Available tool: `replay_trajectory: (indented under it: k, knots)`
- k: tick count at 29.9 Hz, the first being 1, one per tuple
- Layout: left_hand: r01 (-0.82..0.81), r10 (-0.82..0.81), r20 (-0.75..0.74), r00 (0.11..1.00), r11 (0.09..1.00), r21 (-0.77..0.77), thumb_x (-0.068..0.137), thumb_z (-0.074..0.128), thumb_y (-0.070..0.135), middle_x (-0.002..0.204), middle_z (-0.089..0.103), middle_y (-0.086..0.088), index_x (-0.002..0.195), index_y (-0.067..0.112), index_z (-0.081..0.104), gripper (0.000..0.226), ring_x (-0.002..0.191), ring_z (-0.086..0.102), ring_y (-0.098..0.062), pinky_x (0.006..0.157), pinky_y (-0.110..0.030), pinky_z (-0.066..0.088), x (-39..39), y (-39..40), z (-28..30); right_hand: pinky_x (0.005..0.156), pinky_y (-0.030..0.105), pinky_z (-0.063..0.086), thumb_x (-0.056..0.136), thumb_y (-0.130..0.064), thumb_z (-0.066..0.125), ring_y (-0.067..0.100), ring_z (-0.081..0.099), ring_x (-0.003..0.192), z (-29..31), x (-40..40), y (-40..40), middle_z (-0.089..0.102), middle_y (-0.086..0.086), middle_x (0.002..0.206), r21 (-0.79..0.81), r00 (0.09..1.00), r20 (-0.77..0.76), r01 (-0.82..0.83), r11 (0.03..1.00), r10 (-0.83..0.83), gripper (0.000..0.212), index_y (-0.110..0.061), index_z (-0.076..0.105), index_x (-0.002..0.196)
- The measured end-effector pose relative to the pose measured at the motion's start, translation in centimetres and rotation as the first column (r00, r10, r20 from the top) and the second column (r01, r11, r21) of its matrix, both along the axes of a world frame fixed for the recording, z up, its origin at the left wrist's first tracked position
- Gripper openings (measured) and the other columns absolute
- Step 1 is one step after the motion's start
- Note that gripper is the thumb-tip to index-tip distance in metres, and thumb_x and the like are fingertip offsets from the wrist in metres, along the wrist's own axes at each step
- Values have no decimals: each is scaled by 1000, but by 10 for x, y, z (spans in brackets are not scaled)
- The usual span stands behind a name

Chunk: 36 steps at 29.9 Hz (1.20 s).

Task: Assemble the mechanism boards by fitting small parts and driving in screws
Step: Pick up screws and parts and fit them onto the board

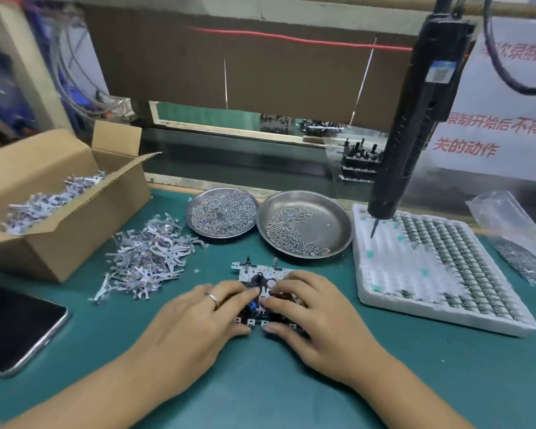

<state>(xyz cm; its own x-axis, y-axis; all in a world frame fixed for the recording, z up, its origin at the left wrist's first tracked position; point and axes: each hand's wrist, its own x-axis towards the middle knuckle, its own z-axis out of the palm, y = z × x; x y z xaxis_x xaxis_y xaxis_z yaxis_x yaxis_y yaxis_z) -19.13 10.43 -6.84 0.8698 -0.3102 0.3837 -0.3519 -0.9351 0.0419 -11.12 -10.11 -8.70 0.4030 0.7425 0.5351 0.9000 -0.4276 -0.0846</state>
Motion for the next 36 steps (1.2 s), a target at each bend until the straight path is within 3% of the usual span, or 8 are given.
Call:
replay_trajectory:
  k: [2, 8, 11, 15, 18, 20, 28, 36]
  knots:
    - [-66, 69, 52, 996, 996, -56, 87, 41, 53, 107, 67, 2, 115, 16, 68, 54, 83, 67, -18, 79, -27, 47, 2, 14, 3, 84, 40, 50, 92, -35, 57, 29, 58, 106, 0, 1, 0, 65, 5, 106, -14, 1000, -24, 14, 1000, -15, 33, -11, 68, 113]
    - [-362, 359, 50, 932, 929, 73, 85, 58, 34, 81, 70, -5, 87, 10, 73, 29, 76, 67, -30, 71, -41, 42, 16, 60, 11, 85, 40, 51, 88, -28, 63, 29, 59, 107, 0, 1, 3, 65, 6, 108, 3, 996, -37, 75, 997, -75, 35, -8, 66, 116]
    - [-376, 376, 16, 926, 926, -4, 72, 81, 13, 77, 71, -1, 82, 12, 74, 13, 74, 67, -28, 72, -38, 30, 17, 62, 9, 87, 39, 51, 88, -30, 61, 27, 60, 105, 1, 1, 1, 65, 5, 108, 22, 995, -57, 84, 996, -83, 36, -8, 66, 116]
    - [-351, 355, -13, 935, 915, -199, 78, 76, 12, 77, 72, 4, 85, 17, 75, 8, 72, 63, -18, 75, -33, 26, 20, 61, 14, 87, 39, 50, 89, -32, 60, 25, 59, 103, 0, 2, 0, 64, 5, 110, 18, 994, -82, 79, 997, -78, 36, -10, 64, 118]
    - [-326, 336, -87, 938, 769, -550, 82, 72, 15, 80, 70, 12, 92, 21, 75, 12, 71, 58, 2, 72, -11, 39, 25, 63, 26, 86, 38, 49, 89, -31, 62, 24, 59, 102, -1, 2, 0, 63, 5, 110, 32, 993, -97, 73, 997, -70, 37, -10, 64, 119]
    - [-373, 375, -130, 918, 703, -605, 83, 71, 20, 81, 68, 15, 95, 24, 74, 13, 76, 60, 5, 64, 1, 35, 28, 67, 33, 86, 38, 49, 89, -32, 61, 23, 59, 102, -1, 3, 0, 63, 4, 110, 39, 992, -106, 74, 996, -70, 37, -10, 64, 119]
    - [-332, 162, -290, 943, 426, -842, 80, 72, 10, 77, 74, 2, 83, 22, 73, 12, 66, 65, 0, 62, -6, 47, 37, 68, 46, 89, 34, 42, 94, -32, 51, 17, 54, 103, -2, 3, -1, 63, 2, 110, 129, 990, -129, 70, 989, -54, 35, -10, 65, 117]
    - [159, -359, -170, 918, 724, -671, 84, 66, 5, 79, 63, 7, 78, 18, 67, 15, 79, 59, -5, 75, -16, 44, 46, 2, 34, 99, 23, 39, 97, -19, 50, 8, 53, 111, 5, 5, 7, 59, -9, 115, 426, 947, -320, 137, 894, 7, 30, -10, 61, 123]
